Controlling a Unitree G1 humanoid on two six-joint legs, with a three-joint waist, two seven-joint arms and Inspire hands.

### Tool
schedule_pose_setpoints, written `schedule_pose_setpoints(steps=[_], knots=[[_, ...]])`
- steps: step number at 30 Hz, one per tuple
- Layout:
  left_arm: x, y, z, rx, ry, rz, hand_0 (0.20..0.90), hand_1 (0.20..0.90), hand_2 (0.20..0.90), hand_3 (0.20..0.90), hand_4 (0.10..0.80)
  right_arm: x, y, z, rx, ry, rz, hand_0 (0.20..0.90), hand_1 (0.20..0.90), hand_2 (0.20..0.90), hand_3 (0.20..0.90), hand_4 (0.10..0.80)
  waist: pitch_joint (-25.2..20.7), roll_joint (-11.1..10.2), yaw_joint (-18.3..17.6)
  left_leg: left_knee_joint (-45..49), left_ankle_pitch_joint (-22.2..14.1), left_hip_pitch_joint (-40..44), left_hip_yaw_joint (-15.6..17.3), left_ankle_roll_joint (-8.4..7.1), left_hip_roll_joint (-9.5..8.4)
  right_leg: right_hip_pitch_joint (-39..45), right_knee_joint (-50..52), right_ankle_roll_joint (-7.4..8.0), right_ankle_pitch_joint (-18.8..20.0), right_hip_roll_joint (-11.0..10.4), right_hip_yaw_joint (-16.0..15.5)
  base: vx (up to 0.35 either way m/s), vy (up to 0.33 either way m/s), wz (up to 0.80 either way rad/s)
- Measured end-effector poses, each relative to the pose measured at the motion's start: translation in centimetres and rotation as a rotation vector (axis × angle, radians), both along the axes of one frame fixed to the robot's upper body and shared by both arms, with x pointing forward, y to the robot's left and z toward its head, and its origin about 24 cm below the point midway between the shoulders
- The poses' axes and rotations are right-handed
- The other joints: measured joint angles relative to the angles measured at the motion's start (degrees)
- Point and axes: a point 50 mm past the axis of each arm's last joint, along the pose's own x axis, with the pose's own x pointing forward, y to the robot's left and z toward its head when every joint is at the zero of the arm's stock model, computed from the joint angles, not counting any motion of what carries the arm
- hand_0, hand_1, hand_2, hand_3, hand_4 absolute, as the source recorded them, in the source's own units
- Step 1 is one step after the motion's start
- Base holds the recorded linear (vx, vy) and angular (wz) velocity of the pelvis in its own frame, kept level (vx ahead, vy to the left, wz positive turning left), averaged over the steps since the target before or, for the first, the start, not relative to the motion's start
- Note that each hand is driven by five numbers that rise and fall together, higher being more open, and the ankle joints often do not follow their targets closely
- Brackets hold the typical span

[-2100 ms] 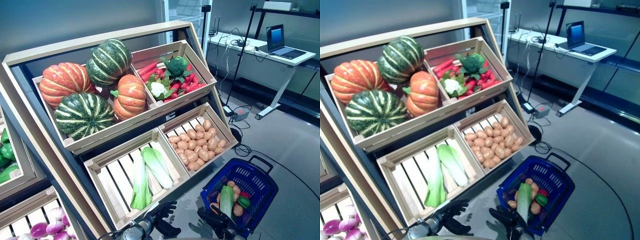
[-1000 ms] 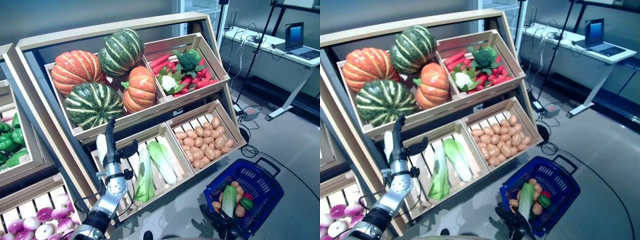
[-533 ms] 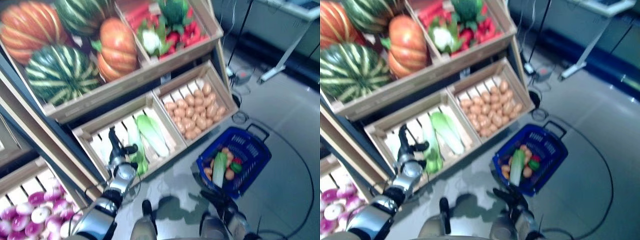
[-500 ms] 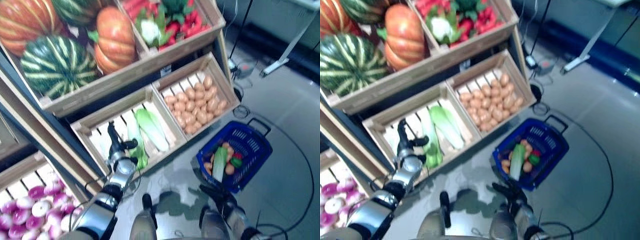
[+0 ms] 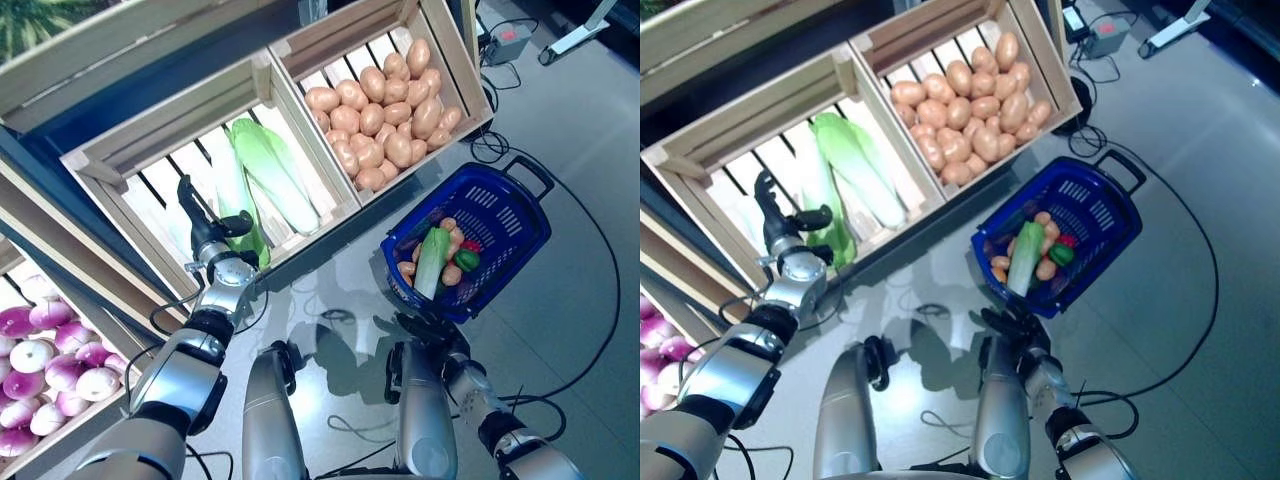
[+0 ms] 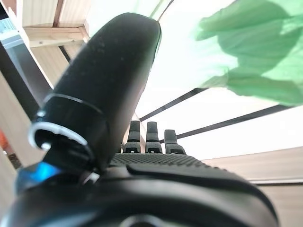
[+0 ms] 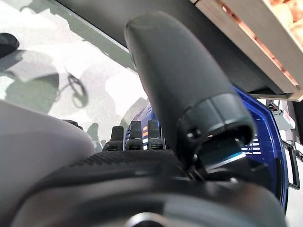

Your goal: Put vegetables into the basket

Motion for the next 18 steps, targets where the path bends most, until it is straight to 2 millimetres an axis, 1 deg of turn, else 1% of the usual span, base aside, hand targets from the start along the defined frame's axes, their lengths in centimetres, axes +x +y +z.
schedule_pose_setpoints(steps=[4,7,9,11,12,14,15,16,18], knots=[[0.5,-0.1,1.1,-0.012,-0.025,0.001,0.9,0.9,0.9,0.9,0.8,0.4,-0.2,0.3,-0.006,-0.013,-0.002,0.9,0.9,0.9,0.9,0.8,0.1,-0.1,-0.6,1.4,-0.2,-2.0,-0.4,-0.34,0.44,-2.4,2.1,-0.85,-0.6,0.2,0.1,-0.007,-0.005,0.0],[0.8,0.0,1.8,0.009,-0.02,0.001,0.9,0.9,0.9,0.9,0.8,0.6,-0.2,0.6,-0.004,-0.021,-0.005,0.9,0.9,0.9,0.9,0.8,0.3,0.0,-1.3,2.4,-0.4,-3.0,-0.6,-0.39,0.75,-3.2,3.1,-0.77,-0.9,0.4,0.0,-0.014,-0.004,-0.01],[1.3,-0.4,2.9,0.009,-0.028,-0.003,0.9,0.9,0.9,0.9,0.8,0.6,-0.7,0.6,-0.015,-0.024,-0.011,0.9,0.9,0.9,0.9,0.8,0.4,0.0,-1.5,3.8,-0.7,-4.7,-0.8,-0.52,1.13,-5.0,4.3,-1.02,-1.2,0.6,0.1,-0.044,-0.022,-0.05],[1.8,-0.6,3.9,0.001,-0.05,-0.013,0.9,0.9,0.9,0.9,0.8,0.5,-1.0,0.6,-0.023,-0.025,-0.018,0.9,0.9,0.9,0.9,0.8,1.6,0.1,-1.6,5.1,-1.1,-5.6,-1.2,-0.67,1.22,-5.7,5.7,-1.27,-1.6,0.7,0.2,-0.018,-0.014,0.0],[1.9,-0.6,4.0,-0.01,-0.047,-0.019,0.9,0.9,0.9,0.9,0.8,0.6,-1.2,0.7,-0.027,-0.032,-0.023,0.9,0.9,0.9,0.9,0.8,1.7,0.0,-1.9,5.6,-1.2,-6.3,-1.5,-0.72,1.26,-6.3,6.3,-1.46,-1.8,0.7,0.2,-0.032,-0.021,0.03],[2.1,-0.6,4.3,-0.006,-0.042,-0.023,0.9,0.9,0.9,0.9,0.8,0.6,-1.4,0.7,-0.034,-0.032,-0.027,0.9,0.9,0.9,0.9,0.8,1.7,0.1,-2.2,6.2,-1.2,-7.1,-1.9,-0.76,1.36,-7.2,7.2,-1.59,-2.1,0.7,0.2,-0.034,-0.027,0.03],[2.2,-0.5,4.6,-0.001,-0.034,-0.025,0.9,0.9,0.9,0.9,0.8,0.5,-1.6,0.7,-0.039,-0.03,-0.03,0.9,0.9,0.9,0.9,0.8,1.7,0.1,-2.1,6.3,-1.2,-7.4,-1.9,-0.98,1.36,-7.7,7.6,-2.02,-2.4,0.7,0.3,-0.032,-0.034,0.01],[2.2,-0.3,4.7,0.005,-0.029,-0.028,0.9,0.9,0.9,0.9,0.8,0.5,-1.7,0.7,-0.042,-0.03,-0.031,0.9,0.9,0.9,0.9,0.8,1.8,0.1,-2.1,6.4,-1.2,-7.5,-2.0,-1.18,1.36,-7.8,7.8,-2.09,-2.5,0.7,0.3,-0.033,-0.034,0.0],[2.2,0.5,5.2,0.035,-0.015,-0.033,0.9,0.9,0.9,0.9,0.8,0.5,-2.0,0.8,-0.048,-0.033,-0.032,0.9,0.9,0.9,0.9,0.8,1.8,0.2,-2.2,7.2,-1.2,-8.9,-2.5,-1.22,1.52,-9.5,9.0,-2.18,-2.8,0.9,0.4,-0.015,-0.013,0.0]])
